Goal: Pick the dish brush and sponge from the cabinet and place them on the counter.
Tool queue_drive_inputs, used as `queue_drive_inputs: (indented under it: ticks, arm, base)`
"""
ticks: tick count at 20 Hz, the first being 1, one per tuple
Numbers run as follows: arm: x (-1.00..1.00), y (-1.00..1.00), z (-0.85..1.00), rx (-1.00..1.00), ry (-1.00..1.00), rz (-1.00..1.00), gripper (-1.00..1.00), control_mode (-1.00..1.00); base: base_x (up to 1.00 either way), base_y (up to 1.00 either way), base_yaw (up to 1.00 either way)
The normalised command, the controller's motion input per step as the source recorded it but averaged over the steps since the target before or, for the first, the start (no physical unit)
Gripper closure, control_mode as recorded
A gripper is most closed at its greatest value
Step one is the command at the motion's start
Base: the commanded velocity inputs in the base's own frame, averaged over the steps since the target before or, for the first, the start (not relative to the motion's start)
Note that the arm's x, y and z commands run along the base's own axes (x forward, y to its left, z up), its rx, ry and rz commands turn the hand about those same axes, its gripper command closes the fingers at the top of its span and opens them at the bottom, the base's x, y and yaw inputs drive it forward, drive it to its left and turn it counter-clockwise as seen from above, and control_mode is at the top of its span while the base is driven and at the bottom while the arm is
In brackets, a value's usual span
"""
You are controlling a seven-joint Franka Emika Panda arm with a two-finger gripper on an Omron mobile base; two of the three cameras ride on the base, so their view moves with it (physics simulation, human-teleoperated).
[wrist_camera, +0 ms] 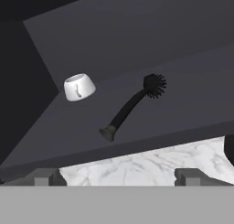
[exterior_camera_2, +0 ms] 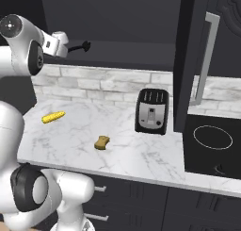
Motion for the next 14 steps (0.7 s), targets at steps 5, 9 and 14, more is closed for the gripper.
queue_drive_inputs:
  ticks: [5, 9, 14]
  arm:
    - [0.30, 0.07, 0.00, 0.00, 0.02, 0.00, -1.00, -1.00]
    - [0.30, 0.00, 0.00, 0.00, 0.03, 0.00, -1.00, -1.00]
    - [0.31, 0.01, -0.01, 0.00, 0.00, 0.00, -1.00, -1.00]
  base:
    - [0.00, 0.00, 0.00]
    - [0.00, 0.00, 0.00]
    - [0.00, 0.00, 0.00]
